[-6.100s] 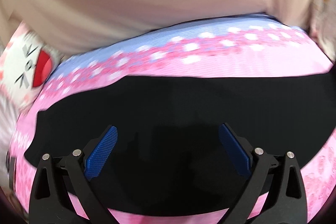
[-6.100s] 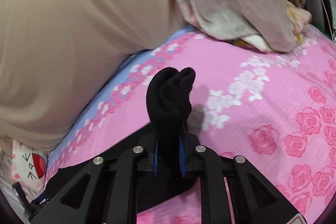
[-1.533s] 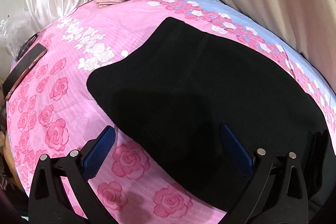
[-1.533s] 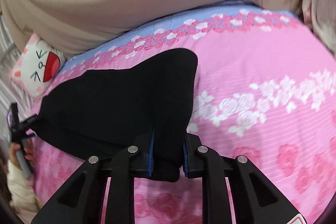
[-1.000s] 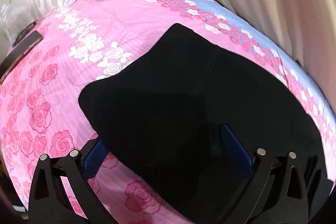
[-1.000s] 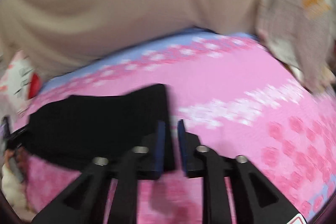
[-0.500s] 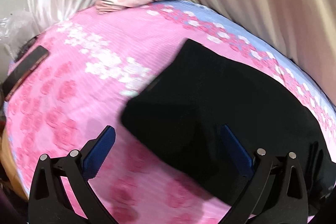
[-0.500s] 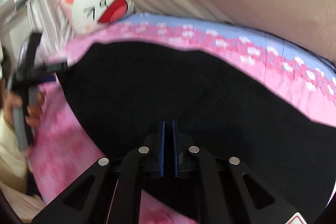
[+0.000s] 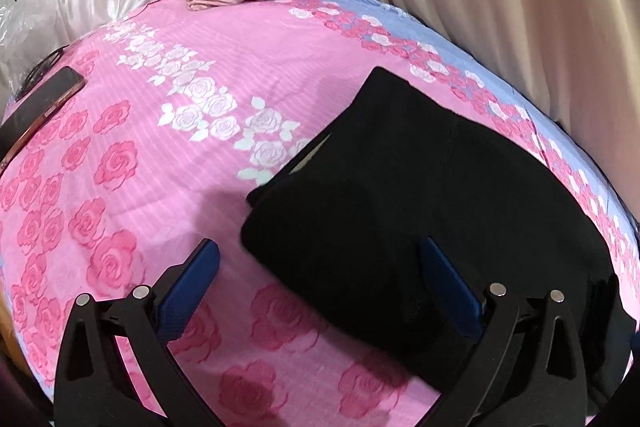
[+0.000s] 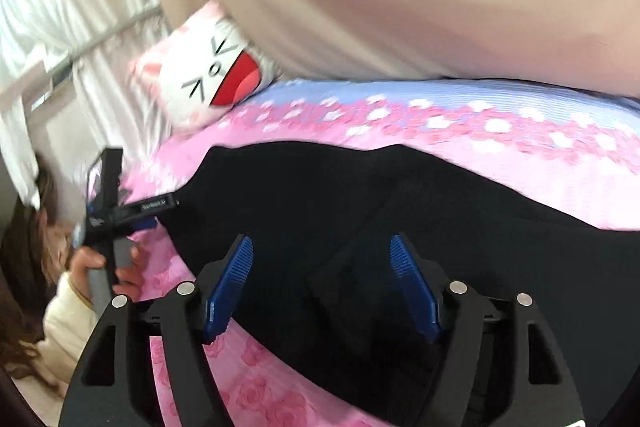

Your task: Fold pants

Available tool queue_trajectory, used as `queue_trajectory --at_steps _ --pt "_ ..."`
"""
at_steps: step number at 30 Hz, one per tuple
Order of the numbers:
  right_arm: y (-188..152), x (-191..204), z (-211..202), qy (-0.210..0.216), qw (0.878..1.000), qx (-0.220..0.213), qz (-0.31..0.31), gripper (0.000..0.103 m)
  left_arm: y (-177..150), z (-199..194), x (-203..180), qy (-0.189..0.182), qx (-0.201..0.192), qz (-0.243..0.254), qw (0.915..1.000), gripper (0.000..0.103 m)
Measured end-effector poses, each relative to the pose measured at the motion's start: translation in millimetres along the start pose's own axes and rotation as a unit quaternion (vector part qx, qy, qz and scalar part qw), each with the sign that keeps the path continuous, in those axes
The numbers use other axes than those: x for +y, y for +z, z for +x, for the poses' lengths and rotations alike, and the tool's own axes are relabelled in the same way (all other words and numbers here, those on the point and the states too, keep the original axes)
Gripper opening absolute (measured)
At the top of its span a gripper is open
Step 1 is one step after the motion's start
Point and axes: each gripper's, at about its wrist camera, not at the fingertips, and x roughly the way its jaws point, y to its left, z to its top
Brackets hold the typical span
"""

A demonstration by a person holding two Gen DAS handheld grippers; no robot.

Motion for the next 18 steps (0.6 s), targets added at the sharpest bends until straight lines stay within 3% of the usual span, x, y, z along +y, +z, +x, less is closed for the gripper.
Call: queue_trajectory --at_steps 2,3,4,5,6,7,9,11,14,18 --pt "-2.2 -15.9 -8.3 -0.011 0.999 0.001 0.03 0.07 5.4 4.3 -2.3 -0.011 -0.002 -0.004 0.9999 0.097" --pt "-6.4 -25.2 -12.2 -0.021 0.999 0.003 0.047 0.07 7.8 5.7 -3.4 -0.015 -0.003 -0.006 0.9999 0.089" --pt "-10.3 -30.5 -14.7 -0.028 0.998 0.004 0.059 0.07 11.0 6.8 -6.6 -0.011 -0.009 -0.003 0.9999 0.072" --pt "-12.6 -36.8 -15.4 -0.034 0.997 0.004 0.072 0.07 13.0 7.5 -8.0 0.003 -0.012 -0.002 0.9999 0.065" --pt "-15.7 -44.3 -18.4 -0.037 0.995 0.004 0.087 0.07 14.6 7.8 -7.8 0.007 -0.018 -0.008 0.9998 0.051" --pt "-19.5 -52.1 -21.1 -0.038 0.994 0.005 0.105 0.07 17.5 8.1 -7.4 -0.012 -0.018 -0.011 0.9997 0.035" --pt "-26.4 -65.0 -27.7 -0.051 0.99 -0.001 0.133 0.07 21.9 7.4 -8.7 -0.032 -0.008 -0.021 0.9992 0.027" --pt "-32.6 -73.8 -33.0 -0.065 0.987 -0.005 0.148 0.07 23.7 -1.0 -21.1 -0.014 -0.024 0.0 0.9996 0.025" --pt "-40.6 -88.4 -47.3 -0.079 0.983 -0.016 0.166 0.071 22.9 -28.9 -51.9 0.007 -0.078 0.052 0.9956 0.023" --pt "-49.2 -99.7 -62.7 -0.096 0.98 -0.031 0.17 0.073 21.5 -74.4 -100.5 -0.015 -0.136 0.11 0.9845 0.023"
